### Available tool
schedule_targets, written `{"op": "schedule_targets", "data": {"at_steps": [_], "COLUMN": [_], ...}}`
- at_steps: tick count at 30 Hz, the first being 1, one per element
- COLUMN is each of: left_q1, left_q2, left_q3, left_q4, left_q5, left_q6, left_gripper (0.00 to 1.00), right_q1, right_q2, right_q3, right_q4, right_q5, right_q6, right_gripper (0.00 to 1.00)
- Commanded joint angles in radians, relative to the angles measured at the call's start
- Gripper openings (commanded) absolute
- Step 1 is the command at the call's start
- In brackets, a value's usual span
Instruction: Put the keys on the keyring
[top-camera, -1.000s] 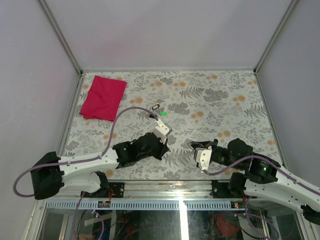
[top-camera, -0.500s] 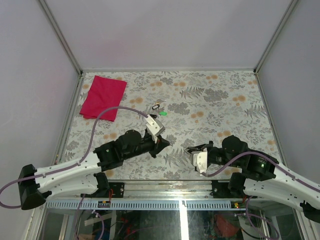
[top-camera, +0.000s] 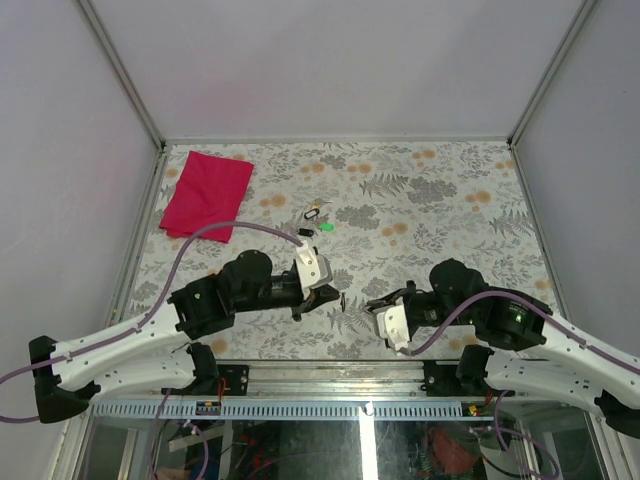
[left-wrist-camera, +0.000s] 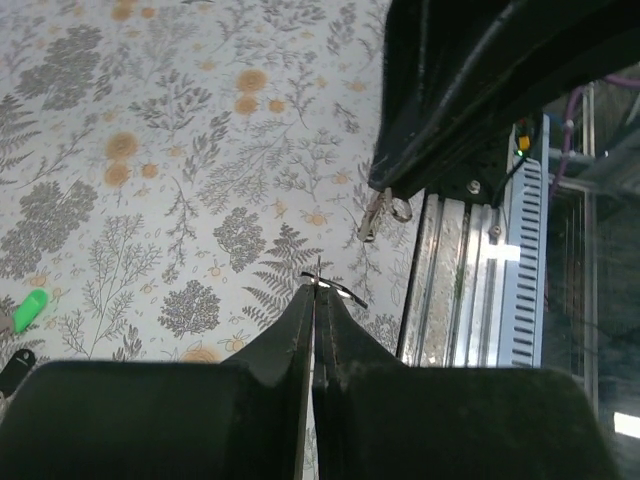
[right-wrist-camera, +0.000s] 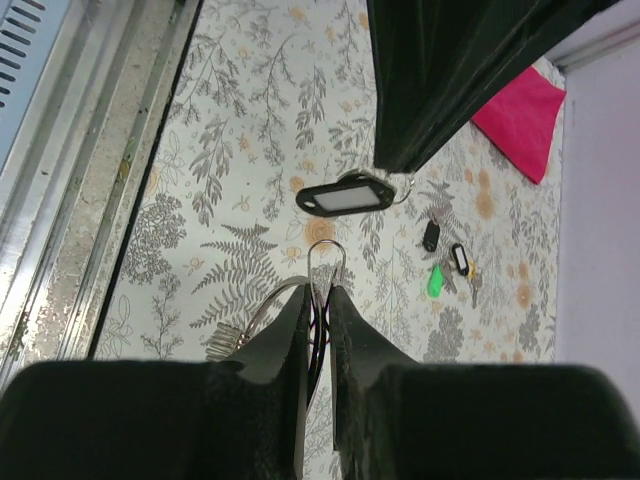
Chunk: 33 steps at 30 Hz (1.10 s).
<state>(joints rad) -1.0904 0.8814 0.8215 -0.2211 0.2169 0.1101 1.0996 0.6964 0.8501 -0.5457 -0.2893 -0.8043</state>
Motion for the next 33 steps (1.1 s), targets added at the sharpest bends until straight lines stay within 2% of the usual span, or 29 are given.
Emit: {"op": "schedule_targets", "data": {"at_steps": [1,9,14,33], "left_q1": [0.021,0.096,0.109,0.111], "left_q2": [0.016,0.086,0.130,0.182], "left_q3": [0.068,0.165,0.209,0.258], "left_q4": [-0.073,-0.163,-0.214,-0.259], "left_q5": [0.134,0.344,0.417,0.532], "left_q6": [0.123,0.204,0.246,0.295], "left_gripper": [0.00,0.00,0.00,0.00], "right_q1": [0.007,0.007,0.008,0.007], "right_q2": [0.029,0.073,0.094,0.148], "right_q3": [0.084,0.107,0.127,0.152], "right_q4": [0.001,0.001,-0.008,0.016], "right_q5": [-0.089,-0.144,-0.163,-0.192], "right_q6": [-0.037,-0.081,-0.105,-0.110], "right_gripper": [0.00,0.00,0.00,0.00]}}
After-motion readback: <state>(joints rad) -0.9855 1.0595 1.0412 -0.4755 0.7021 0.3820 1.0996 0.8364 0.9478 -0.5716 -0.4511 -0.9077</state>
